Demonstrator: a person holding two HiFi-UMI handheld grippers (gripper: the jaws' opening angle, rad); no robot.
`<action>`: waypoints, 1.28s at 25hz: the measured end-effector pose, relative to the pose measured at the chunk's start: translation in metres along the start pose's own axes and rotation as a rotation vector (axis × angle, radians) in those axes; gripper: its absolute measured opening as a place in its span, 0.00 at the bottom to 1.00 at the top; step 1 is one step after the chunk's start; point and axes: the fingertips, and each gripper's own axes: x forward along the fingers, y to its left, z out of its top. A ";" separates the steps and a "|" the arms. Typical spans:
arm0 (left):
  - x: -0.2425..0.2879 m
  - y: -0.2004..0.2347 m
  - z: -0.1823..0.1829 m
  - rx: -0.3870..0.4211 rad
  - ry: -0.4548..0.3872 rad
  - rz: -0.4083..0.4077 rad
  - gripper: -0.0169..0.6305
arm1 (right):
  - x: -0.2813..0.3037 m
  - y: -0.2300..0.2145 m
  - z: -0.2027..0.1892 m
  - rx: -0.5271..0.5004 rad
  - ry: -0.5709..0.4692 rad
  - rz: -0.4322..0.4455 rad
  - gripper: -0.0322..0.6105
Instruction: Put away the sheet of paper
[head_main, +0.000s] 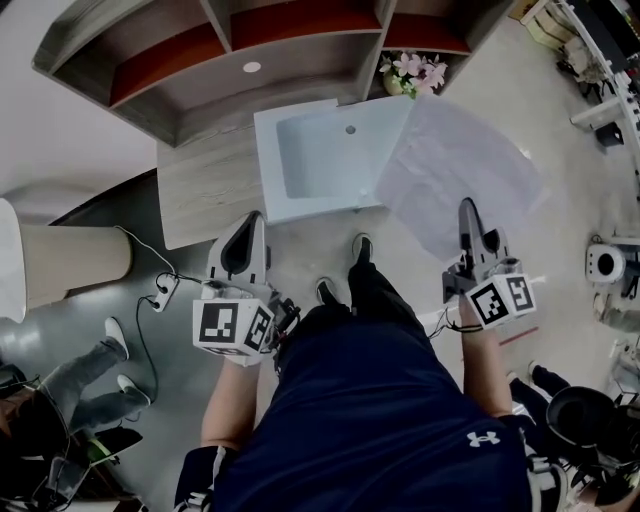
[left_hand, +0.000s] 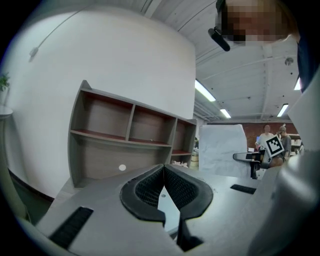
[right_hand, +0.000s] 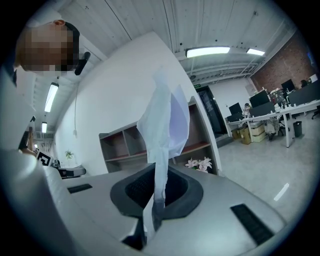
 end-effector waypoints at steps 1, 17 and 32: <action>0.003 0.002 0.002 0.002 -0.002 0.012 0.05 | 0.007 -0.003 0.000 0.003 0.003 0.008 0.08; 0.098 -0.011 0.012 0.018 0.039 0.106 0.05 | 0.109 -0.056 -0.026 0.090 0.164 0.213 0.08; 0.121 -0.016 0.007 0.005 0.085 0.196 0.05 | 0.167 -0.113 -0.120 0.454 0.502 0.282 0.08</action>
